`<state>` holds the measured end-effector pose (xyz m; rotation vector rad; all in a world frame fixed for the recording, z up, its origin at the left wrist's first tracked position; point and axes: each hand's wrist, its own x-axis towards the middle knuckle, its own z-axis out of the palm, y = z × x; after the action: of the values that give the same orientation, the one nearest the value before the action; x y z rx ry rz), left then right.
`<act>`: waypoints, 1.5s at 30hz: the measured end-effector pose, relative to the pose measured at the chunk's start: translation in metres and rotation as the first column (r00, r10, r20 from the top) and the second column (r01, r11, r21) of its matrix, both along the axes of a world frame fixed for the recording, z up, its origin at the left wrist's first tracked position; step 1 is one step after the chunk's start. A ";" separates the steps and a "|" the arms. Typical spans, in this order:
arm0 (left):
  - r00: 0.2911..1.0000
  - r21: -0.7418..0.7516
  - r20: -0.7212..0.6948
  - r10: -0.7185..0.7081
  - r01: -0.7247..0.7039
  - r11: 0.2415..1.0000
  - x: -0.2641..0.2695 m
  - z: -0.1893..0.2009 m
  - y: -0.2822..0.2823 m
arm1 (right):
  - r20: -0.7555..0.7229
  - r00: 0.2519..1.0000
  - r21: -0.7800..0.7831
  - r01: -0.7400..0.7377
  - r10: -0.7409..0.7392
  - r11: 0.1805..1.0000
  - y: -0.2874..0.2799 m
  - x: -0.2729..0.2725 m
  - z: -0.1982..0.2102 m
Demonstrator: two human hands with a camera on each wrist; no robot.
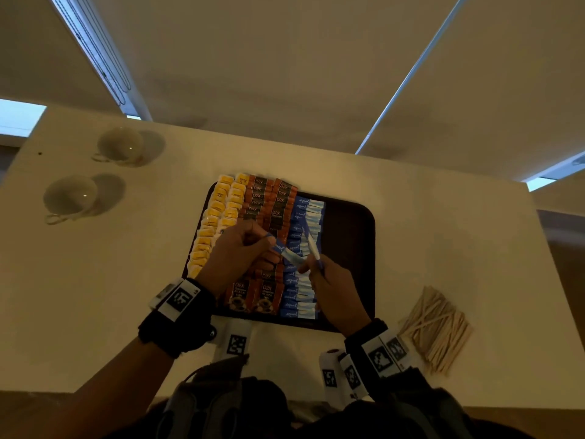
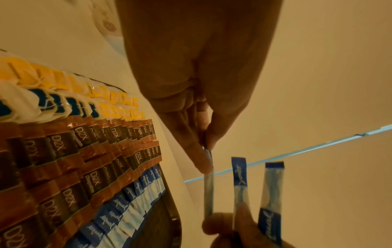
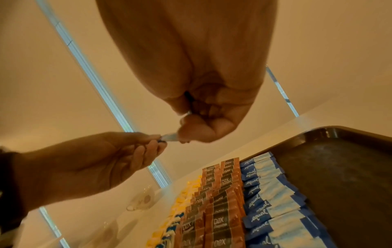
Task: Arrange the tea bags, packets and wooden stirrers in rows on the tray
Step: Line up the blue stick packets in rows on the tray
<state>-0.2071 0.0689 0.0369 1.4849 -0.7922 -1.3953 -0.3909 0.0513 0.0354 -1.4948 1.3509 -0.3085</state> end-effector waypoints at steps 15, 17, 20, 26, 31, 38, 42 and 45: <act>1.000 0.093 -0.005 -0.022 0.022 0.995 0.002 -0.034 -0.017 | -0.225 0.973 -0.128 0.026 -0.055 0.991 -0.028 0.004 -0.049; 0.999 0.092 0.034 -0.018 0.015 0.996 0.012 -0.040 -0.015 | -0.270 0.962 -0.136 0.010 -0.047 0.991 -0.048 -0.002 -0.058; 0.994 0.111 0.103 -0.017 0.005 0.994 0.025 -0.049 -0.010 | -0.419 0.907 -0.112 -0.093 0.038 0.989 -0.081 -0.008 -0.074; 0.985 0.129 0.167 0.046 -0.068 0.989 0.037 -0.058 0.006 | -0.515 0.840 -0.024 -0.210 0.168 0.977 -0.107 -0.004 -0.096; 0.977 0.167 0.203 0.060 -0.095 0.981 0.041 -0.064 0.012 | -0.592 0.784 0.006 -0.229 0.189 0.973 -0.106 0.001 -0.104; 0.982 0.109 0.185 0.026 -0.046 0.993 0.032 -0.056 -0.004 | -0.298 0.951 -0.020 0.079 -0.082 0.997 -0.099 -0.020 -0.080; 0.969 0.028 0.230 -0.087 0.083 0.996 0.015 -0.041 -0.025 | 0.309 0.949 0.473 -0.102 -0.056 0.875 -0.082 -0.023 -0.044; 0.940 0.009 0.235 -0.246 0.251 0.968 -0.002 -0.024 -0.041 | 0.484 0.875 0.586 -0.317 -0.008 0.746 -0.073 -0.022 -0.028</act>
<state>-0.2091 0.0276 0.0134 1.5944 -1.1742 -1.4040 -0.4132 -0.0214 0.0073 -0.8504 0.8018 -0.0491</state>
